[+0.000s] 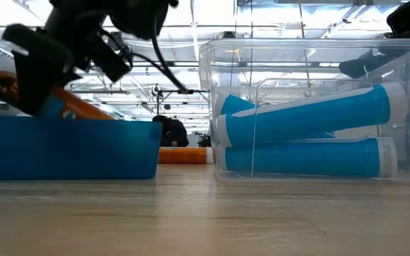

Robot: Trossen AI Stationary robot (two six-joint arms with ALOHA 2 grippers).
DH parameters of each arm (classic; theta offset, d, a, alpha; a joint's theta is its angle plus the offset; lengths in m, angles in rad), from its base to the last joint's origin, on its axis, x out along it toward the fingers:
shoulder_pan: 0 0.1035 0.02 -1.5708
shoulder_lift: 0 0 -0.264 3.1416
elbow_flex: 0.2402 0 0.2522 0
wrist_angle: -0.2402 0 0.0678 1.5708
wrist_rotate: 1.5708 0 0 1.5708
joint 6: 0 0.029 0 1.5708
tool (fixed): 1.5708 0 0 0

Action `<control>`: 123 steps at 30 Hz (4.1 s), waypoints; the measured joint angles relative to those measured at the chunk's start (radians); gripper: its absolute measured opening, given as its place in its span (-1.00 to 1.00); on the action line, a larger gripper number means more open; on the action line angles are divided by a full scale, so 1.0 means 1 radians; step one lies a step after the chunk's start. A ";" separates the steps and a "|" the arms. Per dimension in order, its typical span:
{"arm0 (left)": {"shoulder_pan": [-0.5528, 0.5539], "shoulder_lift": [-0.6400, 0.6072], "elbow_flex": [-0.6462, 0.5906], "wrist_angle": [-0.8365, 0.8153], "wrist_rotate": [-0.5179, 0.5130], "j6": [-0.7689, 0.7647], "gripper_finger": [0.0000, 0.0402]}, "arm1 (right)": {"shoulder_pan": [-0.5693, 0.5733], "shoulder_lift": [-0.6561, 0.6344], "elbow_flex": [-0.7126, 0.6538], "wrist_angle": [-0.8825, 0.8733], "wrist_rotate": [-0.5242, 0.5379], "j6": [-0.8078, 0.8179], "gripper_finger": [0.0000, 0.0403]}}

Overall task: Pick & place silicon tubes, Sealant and Lysol wipes
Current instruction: Put the bottom orange sealant bottle into the blue bin, then put the orange sealant bottle into the blue bin

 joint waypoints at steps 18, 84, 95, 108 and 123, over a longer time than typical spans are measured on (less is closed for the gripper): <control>0.060 0.039 -0.006 0.063 -0.146 0.127 0.45 | 0.000 0.000 0.000 0.000 0.000 0.000 0.61; 0.268 -0.185 -0.005 0.831 -0.844 0.662 -0.66 | 0.000 0.000 0.000 0.000 0.000 0.000 0.61; 0.428 -0.185 -0.005 1.101 -0.672 0.595 -0.24 | 0.000 0.000 0.000 0.000 0.000 0.000 0.61; 0.564 -0.185 -0.005 1.299 -0.446 0.508 0.38 | 0.000 0.000 0.000 0.000 0.000 0.000 0.61; 0.629 -0.184 -0.005 1.434 -0.325 0.466 0.48 | 0.000 0.000 0.000 0.000 0.000 0.000 0.61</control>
